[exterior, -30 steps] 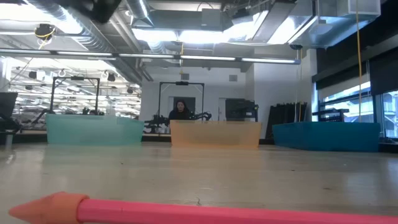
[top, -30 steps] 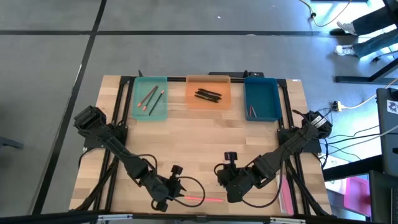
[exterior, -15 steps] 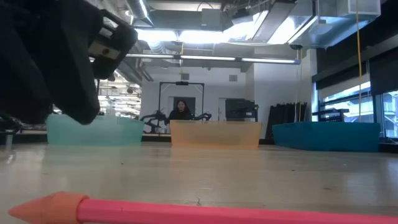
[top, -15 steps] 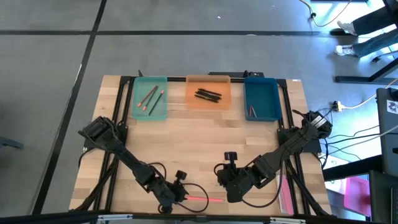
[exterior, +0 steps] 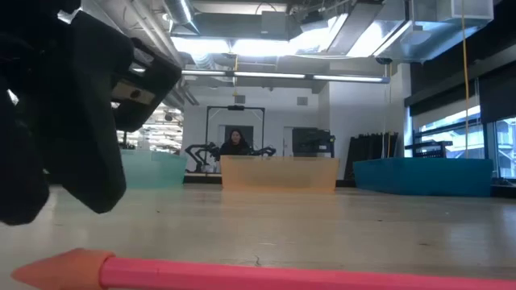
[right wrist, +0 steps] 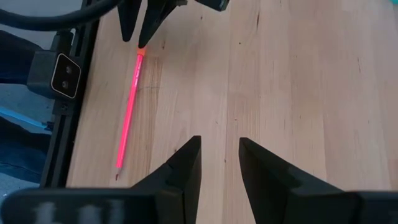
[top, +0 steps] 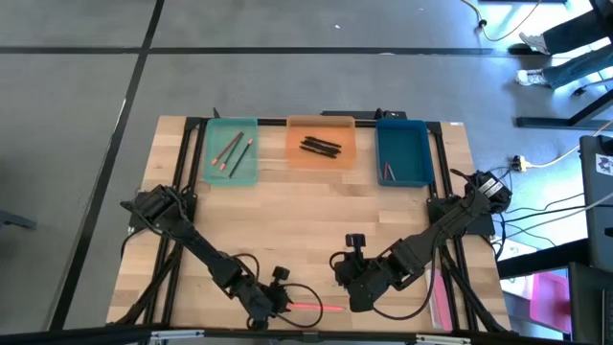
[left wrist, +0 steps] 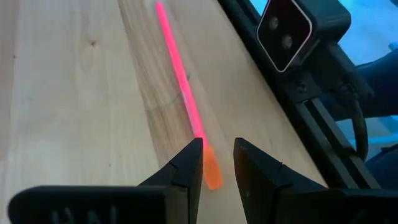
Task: Sort crayons/erasers/pens/pencils in bins
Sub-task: Put the pink pencil into the light blue bin
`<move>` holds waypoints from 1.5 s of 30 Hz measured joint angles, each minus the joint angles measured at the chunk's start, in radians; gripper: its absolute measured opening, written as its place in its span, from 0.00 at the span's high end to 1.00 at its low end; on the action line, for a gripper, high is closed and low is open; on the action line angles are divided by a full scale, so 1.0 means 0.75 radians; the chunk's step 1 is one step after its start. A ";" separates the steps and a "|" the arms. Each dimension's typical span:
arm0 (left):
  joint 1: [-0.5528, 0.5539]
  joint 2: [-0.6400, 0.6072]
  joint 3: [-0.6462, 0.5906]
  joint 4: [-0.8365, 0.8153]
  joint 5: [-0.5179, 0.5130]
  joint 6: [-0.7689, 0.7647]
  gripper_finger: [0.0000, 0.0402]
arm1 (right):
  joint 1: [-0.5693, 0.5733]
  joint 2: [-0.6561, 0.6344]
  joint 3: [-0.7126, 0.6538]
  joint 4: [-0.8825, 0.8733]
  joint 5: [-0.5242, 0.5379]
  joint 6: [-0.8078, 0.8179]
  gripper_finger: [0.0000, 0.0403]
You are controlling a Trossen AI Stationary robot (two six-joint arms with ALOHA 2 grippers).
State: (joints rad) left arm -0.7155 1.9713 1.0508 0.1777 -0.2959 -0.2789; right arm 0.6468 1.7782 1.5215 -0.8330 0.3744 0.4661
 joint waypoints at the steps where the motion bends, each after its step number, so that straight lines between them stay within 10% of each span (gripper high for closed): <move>1: 0.000 0.000 0.000 0.001 -0.005 0.000 0.79 | 0.000 0.000 0.000 0.000 0.000 -0.001 0.72; 45: -0.052 0.048 -0.001 -0.005 -0.172 -0.150 0.79 | -0.001 0.001 -0.001 0.078 -0.153 -0.005 0.72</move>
State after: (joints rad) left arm -0.7547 2.0075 1.0504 0.1741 -0.4252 -0.3912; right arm 0.6464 1.7786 1.5211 -0.7742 0.2596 0.4625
